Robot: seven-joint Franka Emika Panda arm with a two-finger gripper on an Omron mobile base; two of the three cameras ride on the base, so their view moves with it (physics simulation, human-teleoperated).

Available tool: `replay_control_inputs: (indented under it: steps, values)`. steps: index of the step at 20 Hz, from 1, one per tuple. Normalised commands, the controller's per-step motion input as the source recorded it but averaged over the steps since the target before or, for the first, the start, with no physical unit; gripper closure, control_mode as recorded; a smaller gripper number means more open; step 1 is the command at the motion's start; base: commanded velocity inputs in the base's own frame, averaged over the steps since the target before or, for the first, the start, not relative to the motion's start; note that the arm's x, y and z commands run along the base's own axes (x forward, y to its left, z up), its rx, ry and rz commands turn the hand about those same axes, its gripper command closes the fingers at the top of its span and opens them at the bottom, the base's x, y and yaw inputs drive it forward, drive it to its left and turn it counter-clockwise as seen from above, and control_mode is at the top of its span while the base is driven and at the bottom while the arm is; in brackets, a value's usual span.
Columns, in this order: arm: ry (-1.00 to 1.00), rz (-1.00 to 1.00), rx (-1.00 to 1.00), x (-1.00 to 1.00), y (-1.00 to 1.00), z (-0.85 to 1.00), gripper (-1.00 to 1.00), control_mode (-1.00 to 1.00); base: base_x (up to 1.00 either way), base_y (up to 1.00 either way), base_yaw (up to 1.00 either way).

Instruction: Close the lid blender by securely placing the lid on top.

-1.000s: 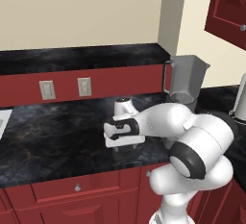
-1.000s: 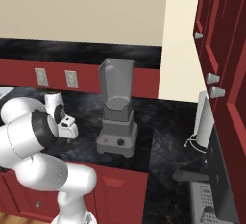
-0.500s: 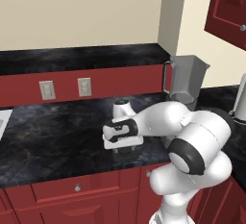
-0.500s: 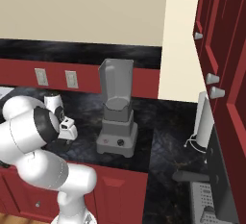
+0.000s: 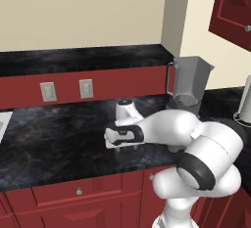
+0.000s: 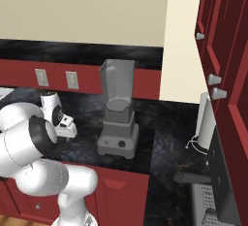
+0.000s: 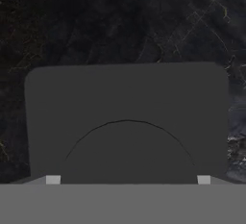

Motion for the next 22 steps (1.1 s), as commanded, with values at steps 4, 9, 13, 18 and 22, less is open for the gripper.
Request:
replay_control_inputs:
  steps: [4, 9, 13, 18, 22]
  values:
    - [-0.27, 0.0, 0.0, -0.27, -0.01, 0.88, 1.0, -1.0, 0.0, 0.0, 0.0]
    - [-0.2, 0.0, -0.01, -0.19, -0.07, 1.0, 1.0, -1.0, 0.0, 0.0, 0.0]
    - [-0.17, 0.0, -0.01, -0.16, -0.1, 0.95, 1.0, -1.0, 0.0, 0.0, 0.0]
    - [-0.2, 0.0, -0.01, -0.02, -0.16, 0.86, 1.0, -1.0, 0.0, 0.0, 0.0]
    - [-0.12, 0.0, 0.0, 0.0, -0.26, 1.0, 1.0, -1.0, 0.0, 0.0, 0.0]
